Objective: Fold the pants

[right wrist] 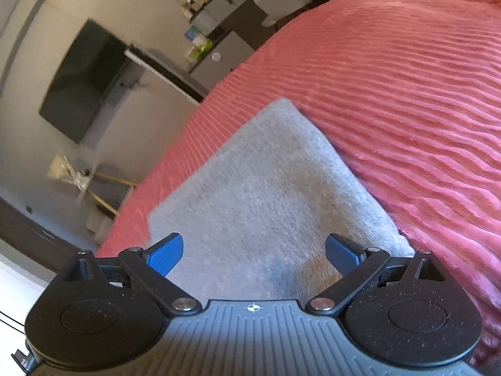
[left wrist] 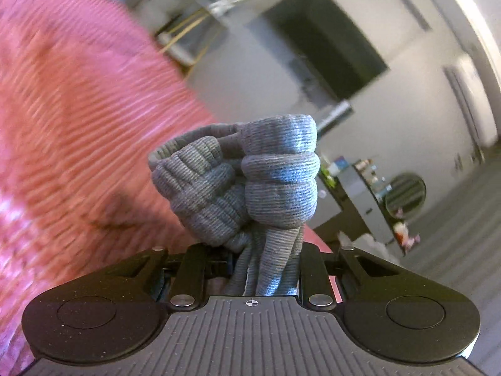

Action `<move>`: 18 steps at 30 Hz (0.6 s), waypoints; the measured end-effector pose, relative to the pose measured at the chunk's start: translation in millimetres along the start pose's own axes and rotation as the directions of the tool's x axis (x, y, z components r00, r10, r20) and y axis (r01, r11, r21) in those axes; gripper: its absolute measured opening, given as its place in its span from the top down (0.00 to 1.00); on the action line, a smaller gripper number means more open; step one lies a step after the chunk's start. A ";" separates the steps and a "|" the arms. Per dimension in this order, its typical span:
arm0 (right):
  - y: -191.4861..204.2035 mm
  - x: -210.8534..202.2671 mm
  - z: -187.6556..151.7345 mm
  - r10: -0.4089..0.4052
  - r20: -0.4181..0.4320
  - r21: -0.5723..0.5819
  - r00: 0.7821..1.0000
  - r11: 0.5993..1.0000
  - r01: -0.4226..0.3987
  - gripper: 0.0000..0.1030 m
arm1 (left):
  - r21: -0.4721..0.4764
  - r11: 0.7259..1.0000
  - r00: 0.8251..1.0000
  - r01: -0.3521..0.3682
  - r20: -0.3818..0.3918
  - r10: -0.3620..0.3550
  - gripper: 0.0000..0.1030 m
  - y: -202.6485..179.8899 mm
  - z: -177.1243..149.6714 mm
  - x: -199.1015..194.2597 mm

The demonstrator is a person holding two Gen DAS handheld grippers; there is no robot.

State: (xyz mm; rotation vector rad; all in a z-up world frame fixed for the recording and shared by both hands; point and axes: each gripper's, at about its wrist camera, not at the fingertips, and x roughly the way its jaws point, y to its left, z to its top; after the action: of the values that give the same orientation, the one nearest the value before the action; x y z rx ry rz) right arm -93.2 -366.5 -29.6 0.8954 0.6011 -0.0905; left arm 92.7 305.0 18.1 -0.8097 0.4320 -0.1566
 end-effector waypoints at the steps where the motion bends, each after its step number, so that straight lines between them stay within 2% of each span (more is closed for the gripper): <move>1: -2.2 -7.8 1.3 0.017 0.012 0.013 1.000 1.000 -0.017 0.05 | 0.049 0.999 1.000 0.018 0.004 -0.018 0.77 -17.6 -1.4 -0.9; 4: -9.0 -28.0 5.7 0.047 0.060 0.054 0.997 0.997 -0.050 0.05 | 0.198 0.976 0.996 0.090 -0.007 -0.091 0.78 -79.0 -18.0 -2.7; 6: -15.6 -40.2 10.7 0.070 0.090 0.084 0.994 0.993 -0.077 0.05 | 0.287 0.945 0.987 0.159 -0.041 -0.154 0.78 -123.9 -40.1 -1.4; 9: -25.9 -57.7 17.6 0.091 0.137 0.111 0.986 0.988 -0.107 0.05 | 0.375 0.884 0.959 0.280 -0.142 -0.244 0.77 -188.7 -95.1 11.7; 11: -33.3 -66.6 20.4 0.093 0.179 0.115 0.979 0.987 -0.115 0.05 | 0.420 0.848 0.943 0.323 -0.221 -0.249 0.76 -217.9 -139.3 26.9; 13: -45.7 -70.1 21.3 0.082 0.210 0.141 0.974 0.983 -0.113 0.05 | 0.469 0.821 0.931 0.327 -0.308 -0.195 0.73 -238.8 -195.6 51.0; 14: -51.8 -69.8 19.7 0.084 0.218 0.159 0.972 0.980 -0.121 0.05 | 0.500 0.805 0.924 0.319 -0.354 -0.147 0.71 -242.3 -225.7 65.3; 16: -69.0 -63.1 17.8 0.084 0.214 0.230 0.973 0.964 -0.134 0.05 | 0.602 0.747 0.886 0.282 -0.462 0.039 0.69 -239.2 -288.5 96.6; 17: -75.7 -59.2 18.9 0.079 0.205 0.266 0.976 0.955 -0.133 0.05 | 0.684 0.680 0.862 0.263 -0.483 0.153 0.65 -231.6 -320.5 109.6; 18: -81.3 -56.1 20.0 0.079 0.201 0.288 0.976 0.948 -0.136 0.05 | 0.759 0.589 0.890 0.277 -0.434 0.142 0.65 -223.8 -340.5 105.1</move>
State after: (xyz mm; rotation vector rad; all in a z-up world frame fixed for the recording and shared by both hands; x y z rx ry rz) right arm -156.6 -442.6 -48.0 1.1990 0.3654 -0.1688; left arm 46.9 -106.2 -58.8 0.1597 0.6983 -0.5903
